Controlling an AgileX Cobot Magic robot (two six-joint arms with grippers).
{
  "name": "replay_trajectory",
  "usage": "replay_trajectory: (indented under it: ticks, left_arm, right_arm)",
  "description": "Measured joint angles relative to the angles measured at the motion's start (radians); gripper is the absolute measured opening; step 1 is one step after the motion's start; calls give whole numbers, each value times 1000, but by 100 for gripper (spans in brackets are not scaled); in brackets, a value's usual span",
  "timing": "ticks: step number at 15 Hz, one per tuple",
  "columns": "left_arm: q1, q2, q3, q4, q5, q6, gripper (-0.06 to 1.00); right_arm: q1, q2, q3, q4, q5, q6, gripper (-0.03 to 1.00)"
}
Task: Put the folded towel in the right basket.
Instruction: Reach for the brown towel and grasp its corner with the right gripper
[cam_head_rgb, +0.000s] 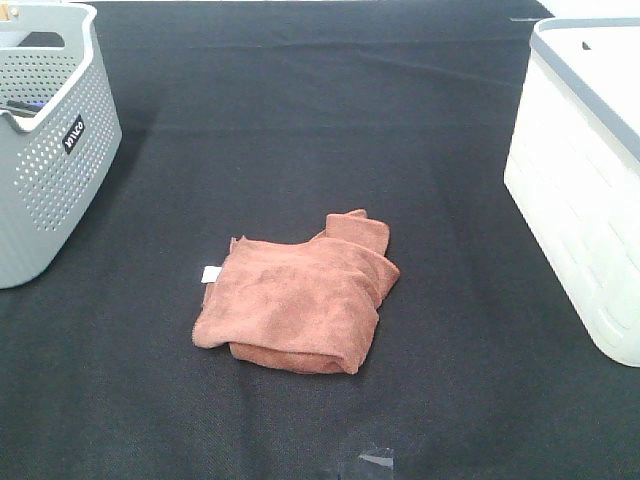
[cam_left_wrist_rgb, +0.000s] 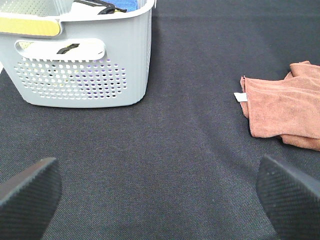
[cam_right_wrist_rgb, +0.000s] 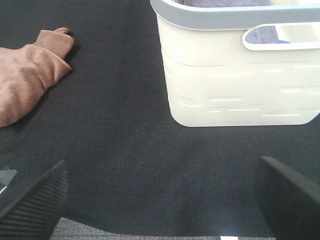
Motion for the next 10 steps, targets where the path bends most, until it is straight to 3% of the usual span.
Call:
replay_trajectory:
  ticks: [10]
  left_arm:
    - [0,0,0,0,0,0,99]
  right_arm:
    - [0,0,0,0,0,0,97]
